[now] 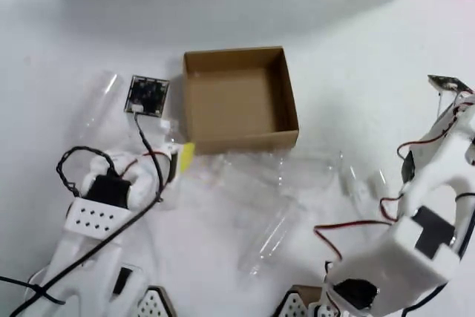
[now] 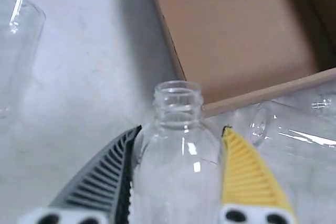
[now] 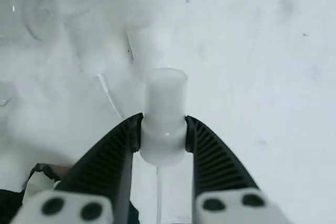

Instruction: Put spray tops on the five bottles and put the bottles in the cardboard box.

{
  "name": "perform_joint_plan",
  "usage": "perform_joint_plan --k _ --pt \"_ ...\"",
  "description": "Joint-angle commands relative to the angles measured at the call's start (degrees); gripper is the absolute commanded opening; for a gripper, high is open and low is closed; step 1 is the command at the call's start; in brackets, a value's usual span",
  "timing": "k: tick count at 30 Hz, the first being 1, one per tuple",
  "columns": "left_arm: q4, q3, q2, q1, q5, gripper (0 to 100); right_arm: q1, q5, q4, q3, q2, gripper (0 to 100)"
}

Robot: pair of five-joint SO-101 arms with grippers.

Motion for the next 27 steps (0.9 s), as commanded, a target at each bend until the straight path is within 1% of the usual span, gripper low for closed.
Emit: perform_joint_plan --k 1,5,9,11,15,19,23,25,27 --pt "-1.1 -3.3 -2.3 -0.2 -0.1 2 0.6 -0.9 1.7 4.7 -9.9 1.6" --pt "-1.1 -3.2 -3.5 -0.5 -0.1 2 0.5 -1.2 1.7 10.6 -19.6 1.6" --pt "1.0 -2.0 -10.5 -0.7 -0.1 2 -1.5 -1.5 1.7 14.6 -29.2 1.6" --pt "1.5 -0.4 -14.7 -0.6 -0.1 2 -3.6 -4.5 1.7 15.4 -32.8 1.6" --pt "-0.5 4.2 -22.8 -0.7 -0.1 2 -9.1 -9.2 1.7 15.2 -38.5 1.7" --pt "-1.1 6.6 -30.0 -0.7 0.0 2 -17.1 -14.9 1.2 13.7 -43.6 1.8" --pt "-1.2 6.7 -35.1 -0.7 0.0 2 -24.6 -17.6 -4.4 10.7 -48.8 1.7" --pt "-1.3 6.7 -37.1 -0.7 0.0 2 -28.0 -17.6 -8.9 10.2 -51.4 1.7" --pt "-3.2 6.7 -38.8 -0.7 0.0 2 -31.4 -17.6 -14.4 10.2 -53.8 1.7"
